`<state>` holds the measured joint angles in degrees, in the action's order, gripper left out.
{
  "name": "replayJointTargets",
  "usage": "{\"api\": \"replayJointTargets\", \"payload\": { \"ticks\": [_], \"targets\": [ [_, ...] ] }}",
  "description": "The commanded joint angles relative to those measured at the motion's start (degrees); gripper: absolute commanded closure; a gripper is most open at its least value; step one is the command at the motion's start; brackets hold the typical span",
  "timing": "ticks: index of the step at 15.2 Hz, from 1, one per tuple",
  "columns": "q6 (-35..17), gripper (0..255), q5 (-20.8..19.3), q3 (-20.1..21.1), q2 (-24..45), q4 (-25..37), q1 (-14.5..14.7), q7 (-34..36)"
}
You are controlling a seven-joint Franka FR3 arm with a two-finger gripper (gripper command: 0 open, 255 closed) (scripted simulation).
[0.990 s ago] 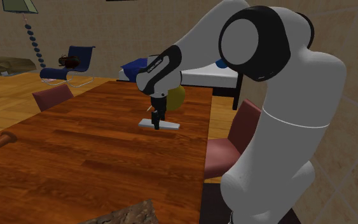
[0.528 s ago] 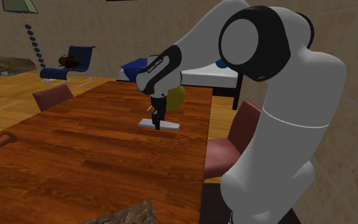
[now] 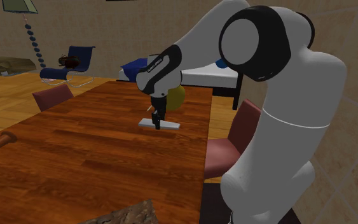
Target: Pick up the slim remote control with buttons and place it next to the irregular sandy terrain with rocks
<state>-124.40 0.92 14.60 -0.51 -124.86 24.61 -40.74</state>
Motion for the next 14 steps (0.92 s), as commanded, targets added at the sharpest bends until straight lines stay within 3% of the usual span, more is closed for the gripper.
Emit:
{"api": "replayJointTargets", "payload": {
  "ticks": [1,14],
  "targets": [
    [1.18,255,0.16,0.01,-0.56,0.64,0.01,-0.05],
    [11.03,255,0.99,-0.23,-4.02,7.14,-0.1,-0.62]
  ]
}}
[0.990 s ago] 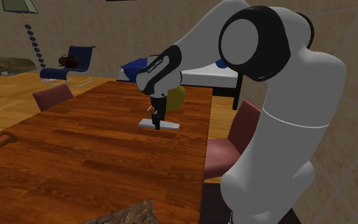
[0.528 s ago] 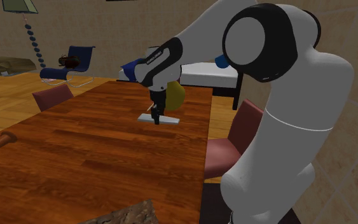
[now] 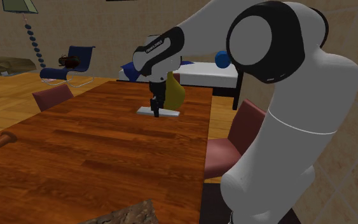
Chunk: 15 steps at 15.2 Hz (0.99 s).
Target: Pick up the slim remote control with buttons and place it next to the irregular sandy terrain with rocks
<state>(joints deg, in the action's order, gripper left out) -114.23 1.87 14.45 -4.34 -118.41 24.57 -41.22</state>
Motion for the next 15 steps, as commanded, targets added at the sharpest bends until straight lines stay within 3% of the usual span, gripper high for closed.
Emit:
{"api": "replayJointTargets", "payload": {
  "ticks": [1,6,15],
  "targets": [
    [1.62,255,0.08,-0.1,-0.36,1.27,-0.07,-0.16],
    [5.1,255,0.2,-0.19,-1.03,4.1,-0.11,-0.23],
    [5.01,255,5.37,3.78,-15.9,-10.13,4.48,5.63]
  ]
}}
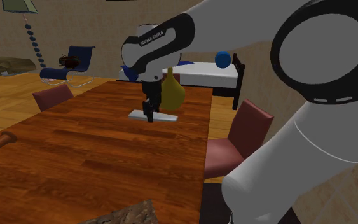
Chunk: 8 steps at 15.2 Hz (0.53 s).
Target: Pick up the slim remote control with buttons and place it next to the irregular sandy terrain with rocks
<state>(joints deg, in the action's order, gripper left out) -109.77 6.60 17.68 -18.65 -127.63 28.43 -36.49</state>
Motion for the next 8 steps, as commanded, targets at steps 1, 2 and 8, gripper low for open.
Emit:
{"api": "replayJointTargets", "payload": {
  "ticks": [1,2,8],
  "targets": [
    [0.74,255,1.3,1.07,-3.13,-2.16,1.25,1.65],
    [0.96,255,1.98,1.6,-4.64,-3.34,1.9,2.43],
    [2.93,255,6.31,5.15,-13.03,-9.04,6.27,7.7]
  ]
}}
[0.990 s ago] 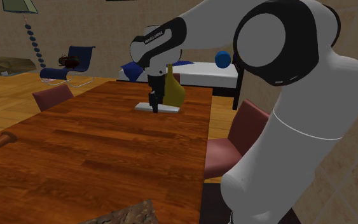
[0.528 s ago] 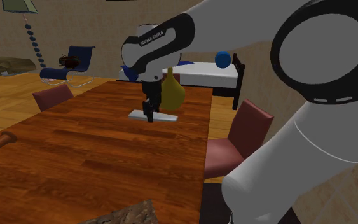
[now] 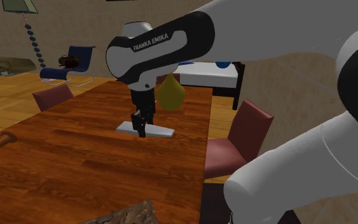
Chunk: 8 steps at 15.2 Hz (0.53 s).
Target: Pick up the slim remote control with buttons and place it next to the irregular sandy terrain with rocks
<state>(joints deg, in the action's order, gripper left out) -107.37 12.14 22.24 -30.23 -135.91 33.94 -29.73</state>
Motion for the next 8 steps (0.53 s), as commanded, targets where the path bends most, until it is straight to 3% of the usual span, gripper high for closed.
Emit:
{"api": "replayJointTargets", "payload": {
  "ticks": [1,3,8],
  "targets": [
    [0.94,255,1.54,1.24,-2.72,-1.48,1.54,1.93],
    [1.58,255,2.72,2.29,-4.54,-2.43,2.73,3.45],
    [-2.41,255,3.3,3.15,-3.92,-5.8,2.92,3.33]
  ]
}}
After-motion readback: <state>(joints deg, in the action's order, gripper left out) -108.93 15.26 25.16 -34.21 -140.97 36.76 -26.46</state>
